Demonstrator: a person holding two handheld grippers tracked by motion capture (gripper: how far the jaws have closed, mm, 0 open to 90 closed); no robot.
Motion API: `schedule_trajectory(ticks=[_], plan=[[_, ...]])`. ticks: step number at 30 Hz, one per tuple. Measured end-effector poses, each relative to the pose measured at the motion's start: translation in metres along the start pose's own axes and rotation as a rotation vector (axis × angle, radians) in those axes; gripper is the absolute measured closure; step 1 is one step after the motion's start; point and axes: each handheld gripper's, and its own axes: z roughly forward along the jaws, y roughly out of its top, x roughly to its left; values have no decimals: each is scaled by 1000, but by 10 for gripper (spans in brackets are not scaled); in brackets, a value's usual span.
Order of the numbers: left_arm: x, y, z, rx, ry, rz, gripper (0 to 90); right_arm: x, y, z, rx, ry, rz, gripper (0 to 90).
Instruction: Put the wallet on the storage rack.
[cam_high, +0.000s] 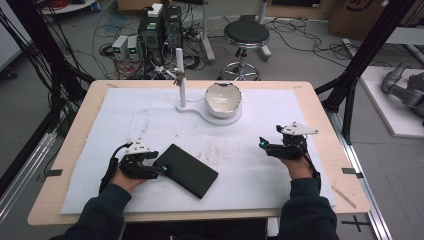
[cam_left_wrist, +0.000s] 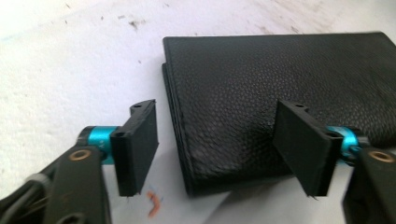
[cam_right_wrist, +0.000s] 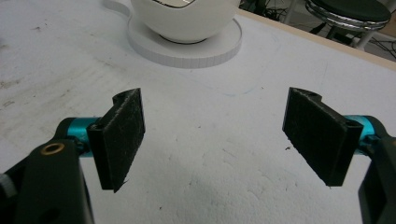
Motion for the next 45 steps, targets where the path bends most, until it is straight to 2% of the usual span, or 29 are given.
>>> schedule_trajectory(ticks=[6, 9, 11, 12, 16, 19, 22, 24, 26, 33, 42, 45], plan=[[-8, 7, 9, -15, 42, 29, 435, -1, 0, -2, -5, 1, 1, 213], [-7, 8, 6, -26, 37, 33, 432, -1, 0, -3, -9, 0, 5, 213], [-8, 9, 2, -46, 16, 45, 389, -2, 0, -4, -10, -2, 6, 213], [-9, 10, -1, -66, -14, 57, 377, -2, 0, -4, -10, -1, 14, 213], [-22, 14, -5, -104, -80, 130, 383, -5, -1, -5, -10, 0, 19, 213], [-29, 13, 1, -88, -102, 150, 366, -5, -1, -5, -14, 1, 22, 213], [-31, 8, 10, -36, -70, 146, 360, -4, -1, -5, -9, 2, 18, 213], [-33, 7, 13, -49, -52, 137, 361, -4, -1, -4, -9, 3, 19, 213], [-37, 9, 16, -49, -22, 145, 369, -3, -1, -4, -10, 2, 13, 213], [-46, 18, 31, -51, 65, 118, 401, -3, -1, -4, -12, 4, 13, 214], [-46, 34, 53, -56, 123, 60, 410, -4, -1, -5, -18, 2, 19, 213], [-44, 37, 57, -63, 121, 43, 418, -4, -1, -4, -16, 4, 18, 214]])
